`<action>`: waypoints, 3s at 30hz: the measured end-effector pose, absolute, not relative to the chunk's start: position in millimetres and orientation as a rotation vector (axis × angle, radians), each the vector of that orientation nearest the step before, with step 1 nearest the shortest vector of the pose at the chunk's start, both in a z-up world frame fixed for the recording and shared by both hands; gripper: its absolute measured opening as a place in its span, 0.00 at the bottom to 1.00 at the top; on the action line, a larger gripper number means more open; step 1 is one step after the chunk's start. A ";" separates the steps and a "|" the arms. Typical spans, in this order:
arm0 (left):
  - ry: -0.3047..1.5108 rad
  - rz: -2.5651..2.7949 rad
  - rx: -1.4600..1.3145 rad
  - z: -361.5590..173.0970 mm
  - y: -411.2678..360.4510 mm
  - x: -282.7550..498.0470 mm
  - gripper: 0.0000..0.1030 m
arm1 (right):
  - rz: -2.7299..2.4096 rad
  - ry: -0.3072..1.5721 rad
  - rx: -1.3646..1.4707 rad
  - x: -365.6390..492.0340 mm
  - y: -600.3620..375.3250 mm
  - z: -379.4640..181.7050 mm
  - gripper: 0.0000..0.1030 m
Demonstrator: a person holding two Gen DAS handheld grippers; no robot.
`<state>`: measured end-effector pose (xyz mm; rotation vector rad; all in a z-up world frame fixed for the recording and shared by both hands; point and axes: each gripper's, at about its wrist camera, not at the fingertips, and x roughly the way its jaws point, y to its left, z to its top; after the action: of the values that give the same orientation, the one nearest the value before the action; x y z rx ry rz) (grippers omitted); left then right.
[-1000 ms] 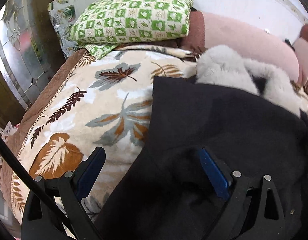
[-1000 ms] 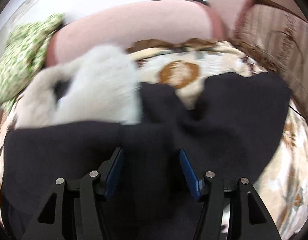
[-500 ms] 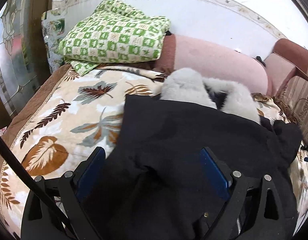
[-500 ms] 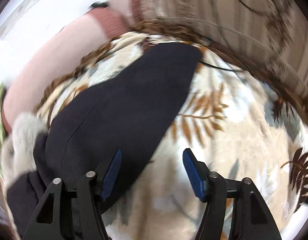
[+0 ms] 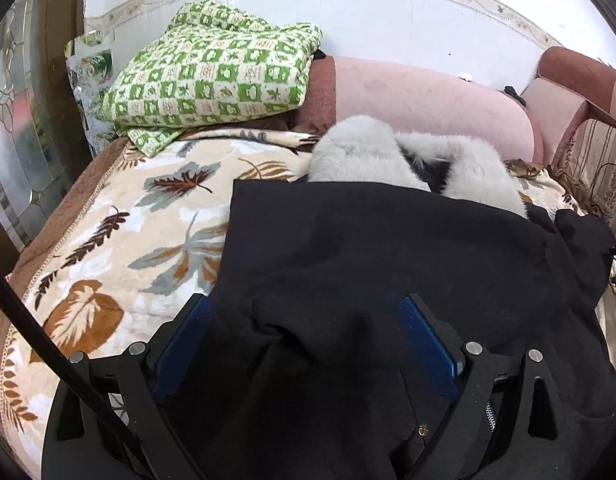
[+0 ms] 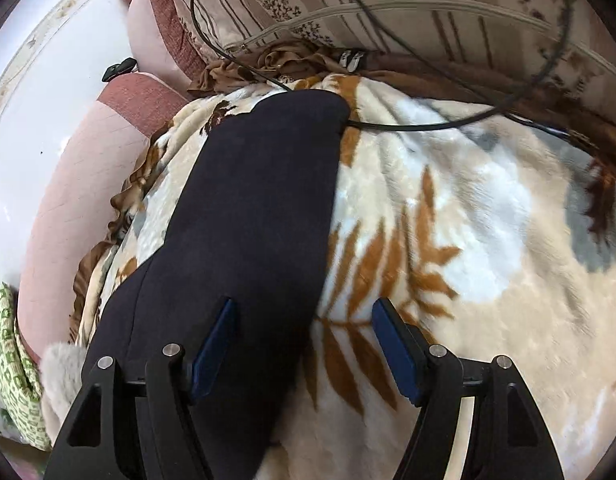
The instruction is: Fold large clothes
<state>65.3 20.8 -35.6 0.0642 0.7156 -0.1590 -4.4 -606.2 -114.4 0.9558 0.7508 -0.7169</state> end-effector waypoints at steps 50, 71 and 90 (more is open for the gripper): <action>0.664 -0.028 -0.029 -11.2 62.8 72.5 0.92 | -0.244 0.799 -0.048 83.2 -249.1 -2.0 0.08; 0.672 0.013 -0.101 -7.3 88.5 82.4 0.92 | -0.021 0.755 -0.328 25.5 -147.6 -29.4 0.55; 0.735 -0.225 -0.159 -4.6 63.3 84.5 0.92 | -0.090 0.765 0.131 56.9 -206.1 -38.8 0.57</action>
<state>84.5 63.3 -4.6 -0.1593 0.7351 -0.2252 56.9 -206.1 -38.8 0.1310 0.7653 -0.0896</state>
